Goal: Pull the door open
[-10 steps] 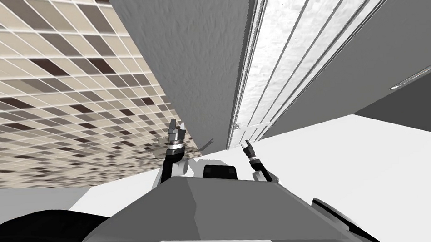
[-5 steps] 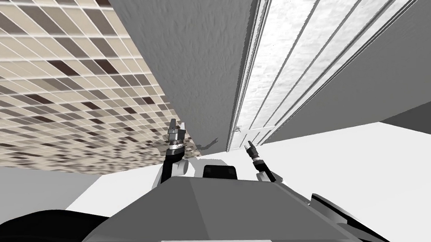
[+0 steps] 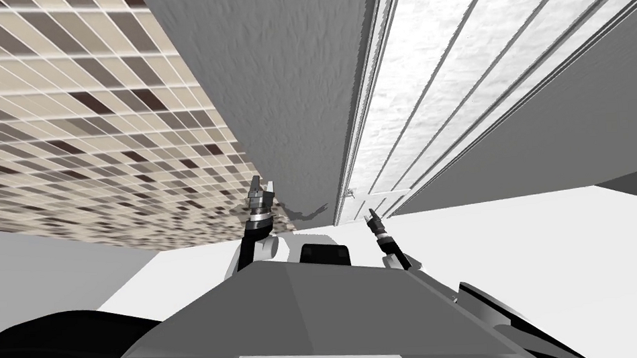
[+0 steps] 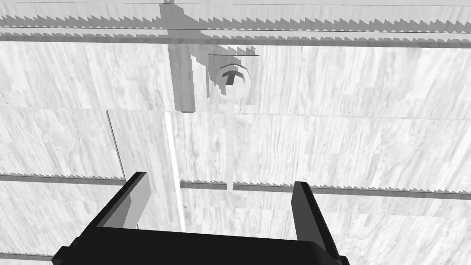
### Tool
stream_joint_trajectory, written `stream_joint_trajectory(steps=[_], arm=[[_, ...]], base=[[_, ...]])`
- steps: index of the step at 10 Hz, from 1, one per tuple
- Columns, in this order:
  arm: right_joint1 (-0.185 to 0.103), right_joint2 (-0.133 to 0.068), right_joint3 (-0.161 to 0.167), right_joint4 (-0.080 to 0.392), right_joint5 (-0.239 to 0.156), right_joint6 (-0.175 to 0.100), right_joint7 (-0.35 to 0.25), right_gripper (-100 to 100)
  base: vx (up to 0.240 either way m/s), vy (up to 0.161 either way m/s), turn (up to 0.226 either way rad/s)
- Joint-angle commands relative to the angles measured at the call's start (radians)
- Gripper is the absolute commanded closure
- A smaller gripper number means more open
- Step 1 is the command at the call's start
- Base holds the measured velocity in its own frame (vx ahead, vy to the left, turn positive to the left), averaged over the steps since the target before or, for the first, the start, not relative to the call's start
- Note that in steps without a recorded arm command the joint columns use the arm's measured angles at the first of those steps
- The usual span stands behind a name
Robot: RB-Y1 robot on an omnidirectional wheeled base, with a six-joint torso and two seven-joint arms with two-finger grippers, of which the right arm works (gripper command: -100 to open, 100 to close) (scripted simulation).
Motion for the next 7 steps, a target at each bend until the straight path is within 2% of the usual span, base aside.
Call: stream_joint_trajectory(steps=[1,2,5,7], arm=[[-0.013,0.02,-0.016,0.009,0.009,0.016,0.008,-100],[-0.018,0.027,-0.021,0.012,0.012,0.022,0.011,-100],[-0.05,0.074,-0.057,0.031,0.033,0.061,0.029,-100],[-0.067,0.099,-0.077,0.041,0.044,0.081,0.039,-100]], base=[[0.102,-0.001,0.051],[0.166,-0.01,0.058],[0.189,-0.032,0.035],[0.216,-0.075,0.018]])
